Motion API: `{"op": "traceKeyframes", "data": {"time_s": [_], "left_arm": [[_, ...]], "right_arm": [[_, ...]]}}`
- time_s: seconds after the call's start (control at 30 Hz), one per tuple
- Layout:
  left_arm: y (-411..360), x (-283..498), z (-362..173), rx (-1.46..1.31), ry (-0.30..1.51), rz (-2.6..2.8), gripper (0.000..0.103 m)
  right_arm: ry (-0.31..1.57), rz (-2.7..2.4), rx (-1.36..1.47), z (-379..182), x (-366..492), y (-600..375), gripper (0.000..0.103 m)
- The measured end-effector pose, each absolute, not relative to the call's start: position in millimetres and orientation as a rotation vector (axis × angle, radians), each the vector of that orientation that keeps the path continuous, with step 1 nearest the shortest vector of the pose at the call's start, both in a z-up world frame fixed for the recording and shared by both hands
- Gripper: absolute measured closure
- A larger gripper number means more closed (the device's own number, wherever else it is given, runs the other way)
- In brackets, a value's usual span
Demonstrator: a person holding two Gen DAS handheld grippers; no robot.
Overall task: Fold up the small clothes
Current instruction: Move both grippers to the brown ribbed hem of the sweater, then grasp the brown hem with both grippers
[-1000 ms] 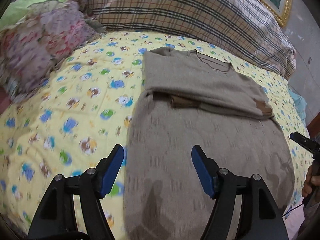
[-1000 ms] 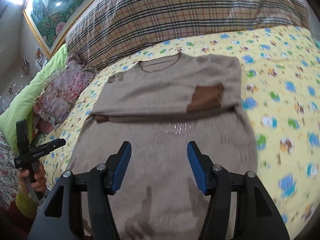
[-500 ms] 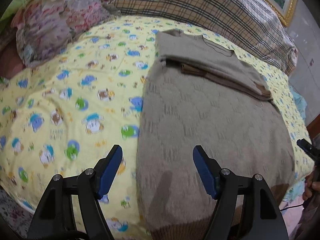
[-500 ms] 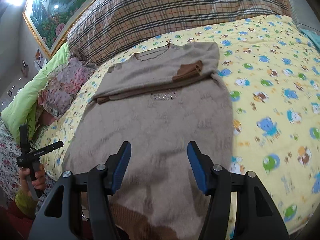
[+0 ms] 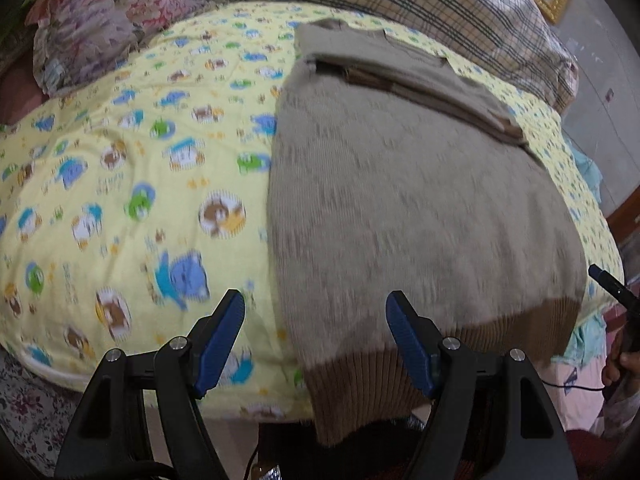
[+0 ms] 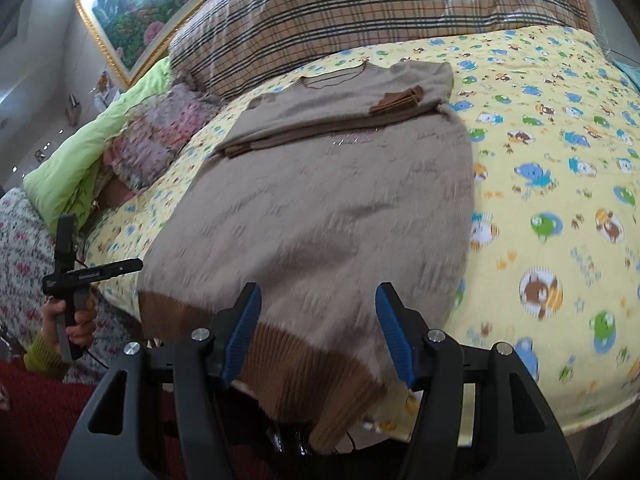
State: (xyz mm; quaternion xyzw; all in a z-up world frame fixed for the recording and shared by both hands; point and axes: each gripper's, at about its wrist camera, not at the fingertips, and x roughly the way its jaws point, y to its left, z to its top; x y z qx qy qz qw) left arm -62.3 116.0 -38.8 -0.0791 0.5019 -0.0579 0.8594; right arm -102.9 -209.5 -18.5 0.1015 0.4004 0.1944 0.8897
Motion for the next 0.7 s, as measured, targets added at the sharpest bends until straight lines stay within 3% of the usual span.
{"op": "traceKeyframes", "data": {"time_s": [0.7], "left_arm": [[105,-99,-75,-0.216,1.090,-0.236,0.029]], "right_arm": [[0.911,0.418,0.314,-75,-140,-218,0.041]]}}
